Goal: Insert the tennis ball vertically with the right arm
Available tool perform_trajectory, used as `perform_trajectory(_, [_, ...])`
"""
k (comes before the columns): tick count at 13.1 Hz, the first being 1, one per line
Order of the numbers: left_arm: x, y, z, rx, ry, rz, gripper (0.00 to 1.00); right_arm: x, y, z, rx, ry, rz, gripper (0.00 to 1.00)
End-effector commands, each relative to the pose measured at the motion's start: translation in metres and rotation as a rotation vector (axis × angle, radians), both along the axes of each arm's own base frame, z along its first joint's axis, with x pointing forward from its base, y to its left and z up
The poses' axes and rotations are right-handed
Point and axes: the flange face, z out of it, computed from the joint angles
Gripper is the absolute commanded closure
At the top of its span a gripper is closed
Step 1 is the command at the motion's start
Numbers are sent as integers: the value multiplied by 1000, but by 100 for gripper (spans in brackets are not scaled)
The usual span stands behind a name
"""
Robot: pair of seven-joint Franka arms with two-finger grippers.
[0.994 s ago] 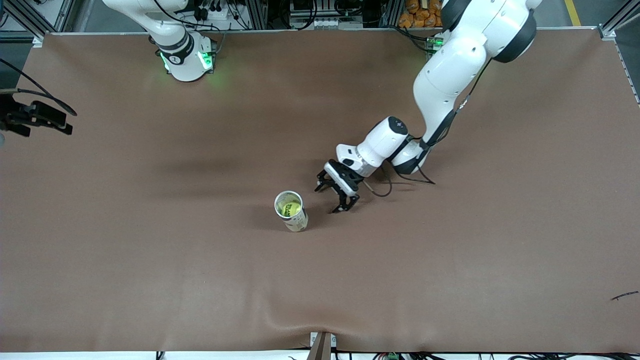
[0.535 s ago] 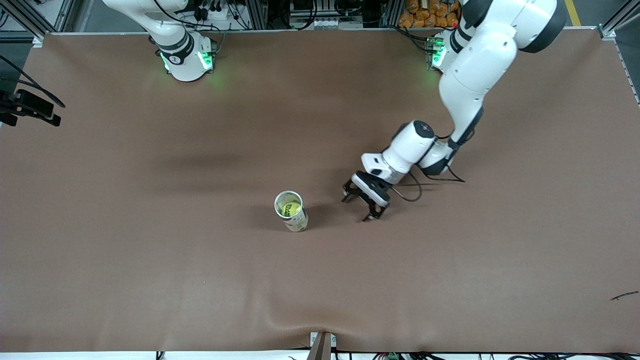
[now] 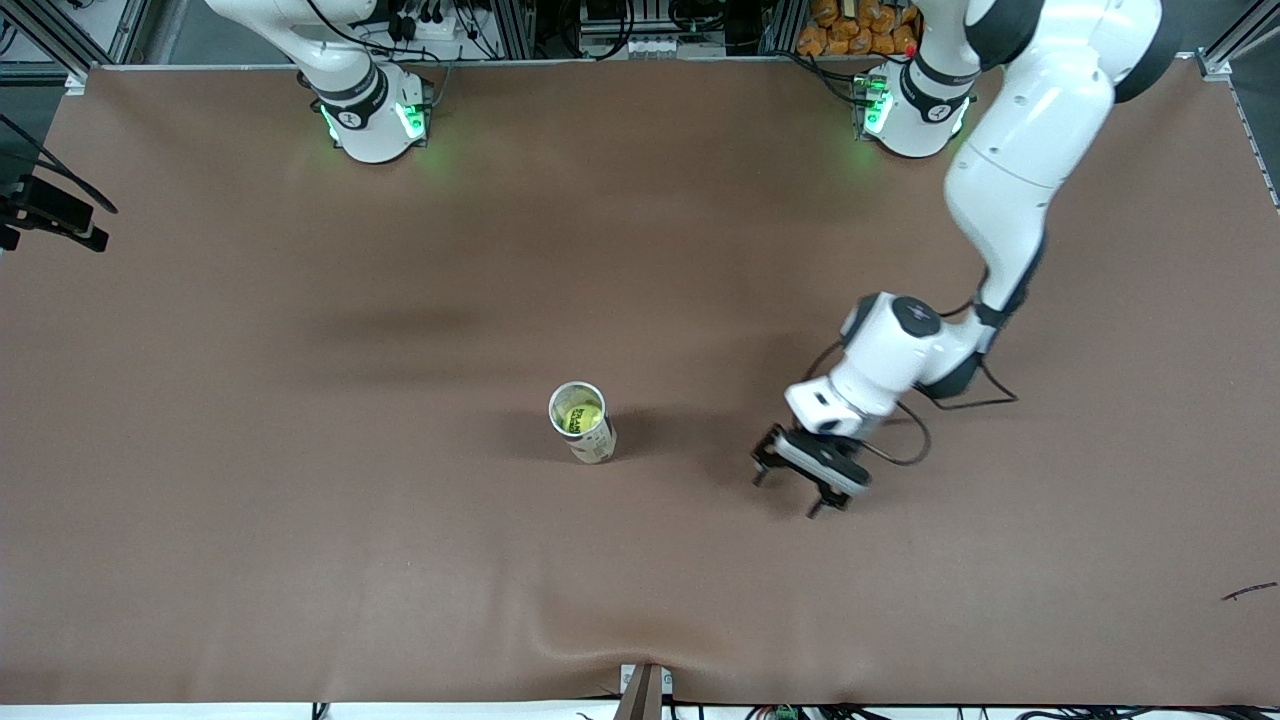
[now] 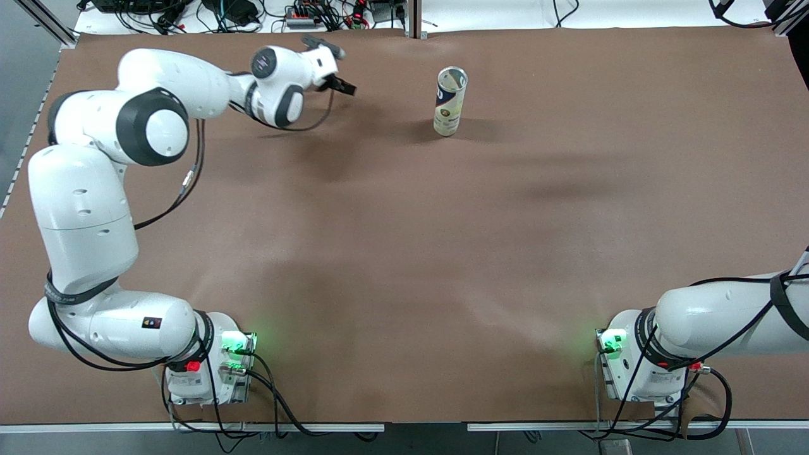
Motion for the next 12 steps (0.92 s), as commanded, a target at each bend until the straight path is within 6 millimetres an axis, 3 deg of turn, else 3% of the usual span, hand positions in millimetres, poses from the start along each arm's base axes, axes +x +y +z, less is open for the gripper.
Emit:
perform_trajectory(1, [16, 43, 16, 31, 60, 72, 0, 6, 4, 3, -4, -8, -4, 0])
perform_trajectory(2, [21, 55, 23, 55, 102, 88, 0, 6, 3, 4, -4, -11, -8, 0])
perform_trajectory(4, [28, 64, 56, 135, 207, 103, 0, 6, 0, 7, -6, -16, -3, 0])
perform_trajectory(8, [34, 88, 137, 170, 380, 183, 0, 6, 3, 9, -5, -20, 0, 0])
perform_trajectory(12, [7, 105, 261, 242, 521, 229, 0, 9, 2, 7, -6, -16, -7, 0])
